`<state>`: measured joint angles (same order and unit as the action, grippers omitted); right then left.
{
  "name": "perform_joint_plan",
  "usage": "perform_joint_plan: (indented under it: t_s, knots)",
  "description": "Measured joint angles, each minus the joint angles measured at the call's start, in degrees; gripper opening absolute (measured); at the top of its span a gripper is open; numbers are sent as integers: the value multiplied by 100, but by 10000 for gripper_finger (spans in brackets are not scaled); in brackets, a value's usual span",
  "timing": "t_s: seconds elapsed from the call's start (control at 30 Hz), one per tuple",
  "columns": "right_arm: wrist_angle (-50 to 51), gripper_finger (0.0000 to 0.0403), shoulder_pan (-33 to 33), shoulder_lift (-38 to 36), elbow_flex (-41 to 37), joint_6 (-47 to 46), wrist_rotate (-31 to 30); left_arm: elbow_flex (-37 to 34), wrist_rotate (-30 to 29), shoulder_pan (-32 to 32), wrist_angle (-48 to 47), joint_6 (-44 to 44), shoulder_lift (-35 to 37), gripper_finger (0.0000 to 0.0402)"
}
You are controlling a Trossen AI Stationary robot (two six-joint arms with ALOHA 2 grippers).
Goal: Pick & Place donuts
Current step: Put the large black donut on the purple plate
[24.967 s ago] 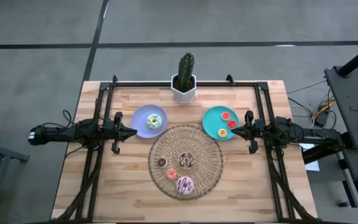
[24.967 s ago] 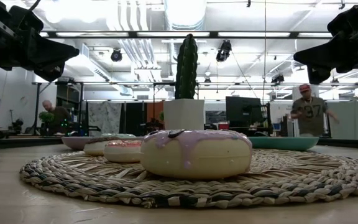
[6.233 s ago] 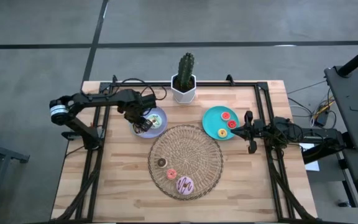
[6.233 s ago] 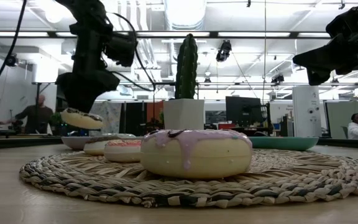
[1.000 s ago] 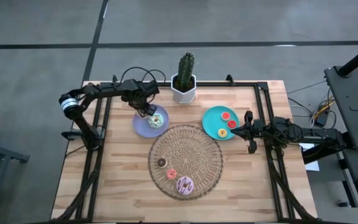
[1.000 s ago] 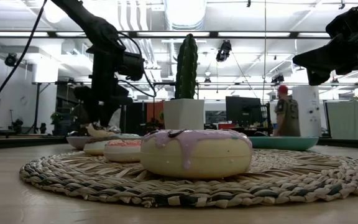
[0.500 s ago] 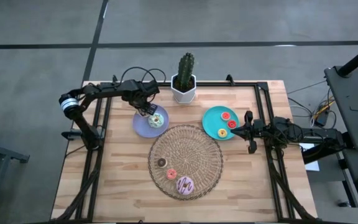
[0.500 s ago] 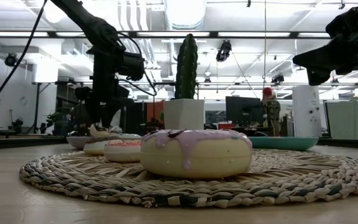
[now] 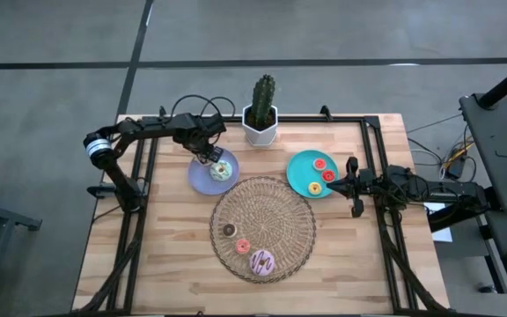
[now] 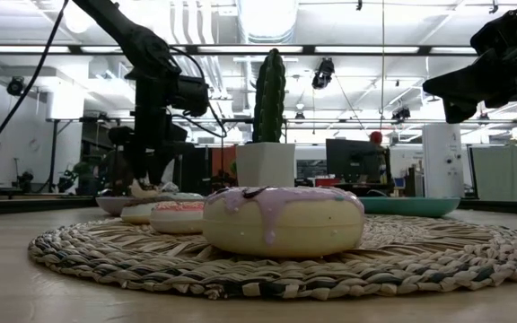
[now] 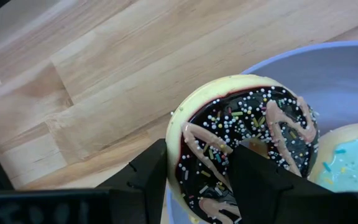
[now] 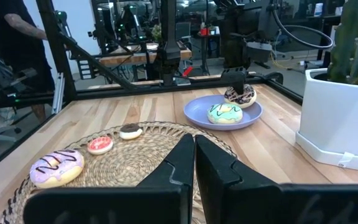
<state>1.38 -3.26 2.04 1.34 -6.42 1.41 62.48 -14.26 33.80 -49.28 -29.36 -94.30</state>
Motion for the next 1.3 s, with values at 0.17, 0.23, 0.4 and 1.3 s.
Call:
perform_joint_plan:
  t_s: [0.17, 0.23, 0.4, 1.3]
  knots:
    - [1, 8, -1, 1, 0, 0, -1, 0, 0, 0, 47, 2, 0, 135]
    - [1, 9, 0, 1, 0, 0, -2, 0, 2, 0, 105, 2, 0, 135]
    - [1, 9, -1, 1, 1, 0, -2, -4, 2, 0, 236, 3, 0, 135]
    - [1, 8, -1, 2, 2, 0, -1, -92, 20, -2, 262, 27, 0, 136]
